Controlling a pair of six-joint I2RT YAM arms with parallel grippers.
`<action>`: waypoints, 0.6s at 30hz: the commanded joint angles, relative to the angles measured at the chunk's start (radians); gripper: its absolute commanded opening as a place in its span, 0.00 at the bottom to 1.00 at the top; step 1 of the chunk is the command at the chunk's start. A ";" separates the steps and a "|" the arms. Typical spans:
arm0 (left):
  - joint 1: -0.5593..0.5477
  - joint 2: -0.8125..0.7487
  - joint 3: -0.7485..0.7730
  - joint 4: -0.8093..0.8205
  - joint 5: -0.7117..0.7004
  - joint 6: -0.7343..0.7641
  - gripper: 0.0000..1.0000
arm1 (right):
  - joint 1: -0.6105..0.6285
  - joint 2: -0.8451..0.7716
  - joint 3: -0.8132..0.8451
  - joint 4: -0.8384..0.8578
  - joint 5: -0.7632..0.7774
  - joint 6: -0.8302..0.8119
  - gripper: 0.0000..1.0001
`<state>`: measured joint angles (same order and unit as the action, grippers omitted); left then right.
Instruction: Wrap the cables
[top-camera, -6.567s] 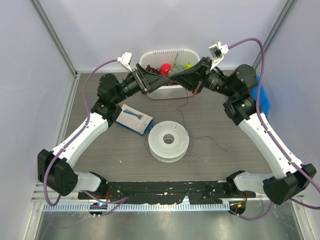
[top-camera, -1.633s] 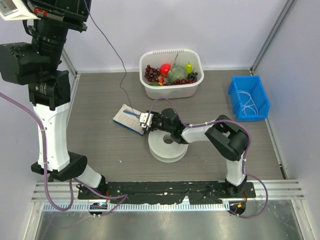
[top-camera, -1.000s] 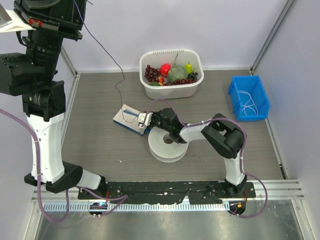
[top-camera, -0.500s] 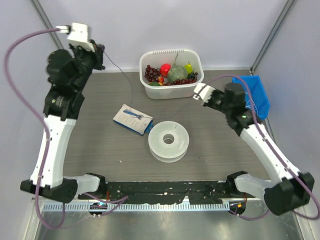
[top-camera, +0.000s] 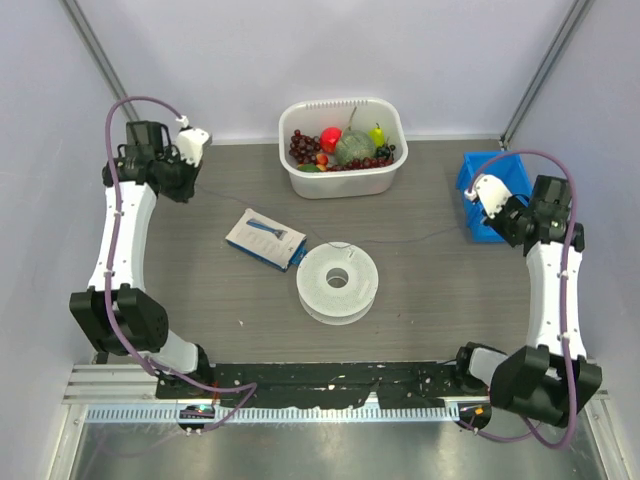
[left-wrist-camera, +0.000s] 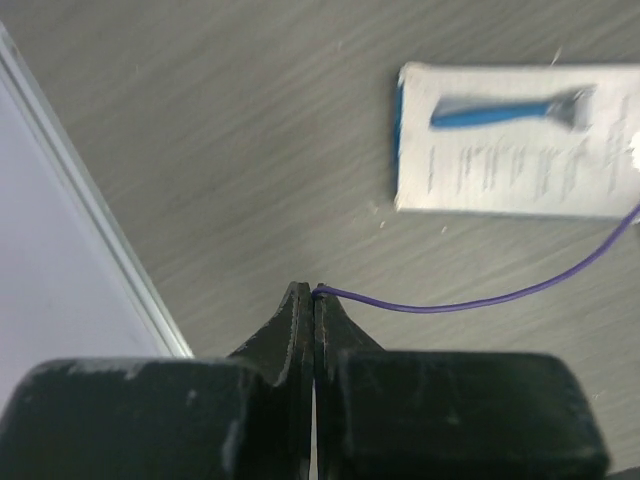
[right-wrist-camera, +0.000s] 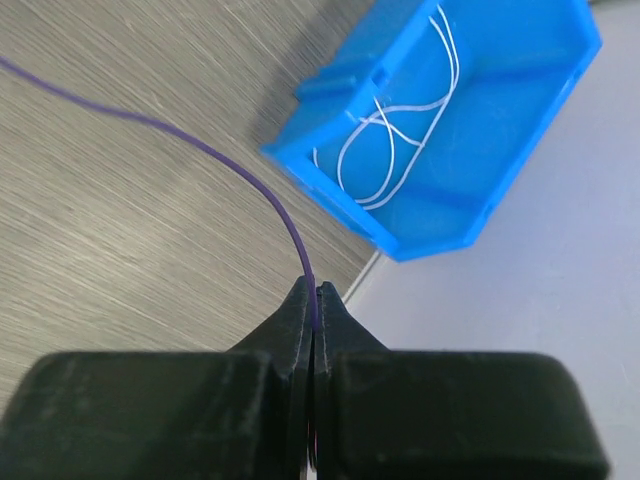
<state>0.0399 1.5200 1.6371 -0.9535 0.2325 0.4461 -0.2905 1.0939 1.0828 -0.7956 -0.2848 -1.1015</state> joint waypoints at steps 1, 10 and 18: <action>0.075 -0.020 -0.083 -0.074 0.015 0.216 0.00 | -0.094 0.082 0.081 -0.008 -0.027 -0.109 0.01; 0.222 -0.003 -0.183 -0.047 -0.002 0.359 0.00 | -0.234 0.208 0.123 0.107 -0.028 -0.141 0.01; 0.333 0.048 -0.145 -0.062 0.056 0.379 0.00 | -0.292 0.251 0.152 0.151 -0.040 -0.135 0.01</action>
<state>0.3084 1.5524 1.4509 -1.0344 0.3374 0.7704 -0.5297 1.3376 1.1797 -0.7486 -0.3801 -1.2217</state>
